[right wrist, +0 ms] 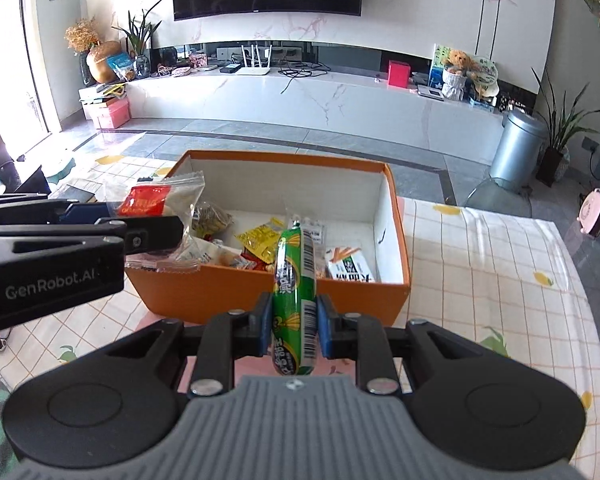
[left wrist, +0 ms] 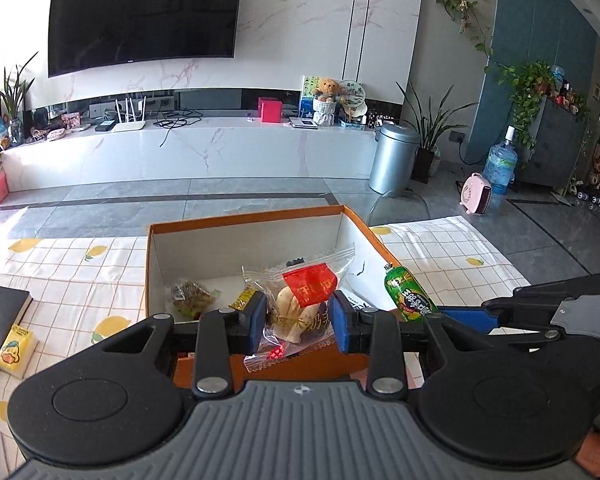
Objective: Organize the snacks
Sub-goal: 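Lift both snacks and carry them over the orange box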
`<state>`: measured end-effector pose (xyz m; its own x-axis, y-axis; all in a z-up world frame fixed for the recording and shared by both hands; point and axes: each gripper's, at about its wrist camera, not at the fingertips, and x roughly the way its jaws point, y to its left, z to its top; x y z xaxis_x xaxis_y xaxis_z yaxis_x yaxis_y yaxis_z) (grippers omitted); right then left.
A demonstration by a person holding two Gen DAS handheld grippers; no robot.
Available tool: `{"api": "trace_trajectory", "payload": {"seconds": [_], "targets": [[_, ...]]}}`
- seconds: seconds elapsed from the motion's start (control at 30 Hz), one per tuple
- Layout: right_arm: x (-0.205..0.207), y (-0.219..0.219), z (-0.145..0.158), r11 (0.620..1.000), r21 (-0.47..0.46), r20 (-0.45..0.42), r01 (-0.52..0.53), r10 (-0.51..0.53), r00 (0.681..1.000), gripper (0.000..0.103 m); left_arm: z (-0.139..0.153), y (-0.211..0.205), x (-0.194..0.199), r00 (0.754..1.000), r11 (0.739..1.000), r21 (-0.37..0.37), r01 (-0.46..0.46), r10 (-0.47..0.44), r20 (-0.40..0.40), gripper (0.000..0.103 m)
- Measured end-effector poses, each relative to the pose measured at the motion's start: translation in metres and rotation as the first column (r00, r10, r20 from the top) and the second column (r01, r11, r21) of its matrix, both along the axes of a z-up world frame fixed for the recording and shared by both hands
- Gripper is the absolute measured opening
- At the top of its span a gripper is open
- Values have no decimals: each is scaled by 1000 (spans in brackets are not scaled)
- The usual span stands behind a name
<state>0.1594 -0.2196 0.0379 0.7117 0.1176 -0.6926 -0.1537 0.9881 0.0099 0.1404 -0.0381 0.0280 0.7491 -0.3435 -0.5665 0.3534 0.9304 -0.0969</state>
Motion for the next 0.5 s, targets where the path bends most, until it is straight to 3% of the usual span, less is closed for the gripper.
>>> {"api": "trace_trajectory", "payload": {"seconds": [0.23,0.5], "targets": [[38,10,8,998,-47,0,-30,30,1000,20,-6,-1,32,999,1000,5,13,-13,-30,38],[99,13,-14,990,-127,-76,-63,54,996,20,-30,-6,78,992,999,24,34,-31,-125,38]]}}
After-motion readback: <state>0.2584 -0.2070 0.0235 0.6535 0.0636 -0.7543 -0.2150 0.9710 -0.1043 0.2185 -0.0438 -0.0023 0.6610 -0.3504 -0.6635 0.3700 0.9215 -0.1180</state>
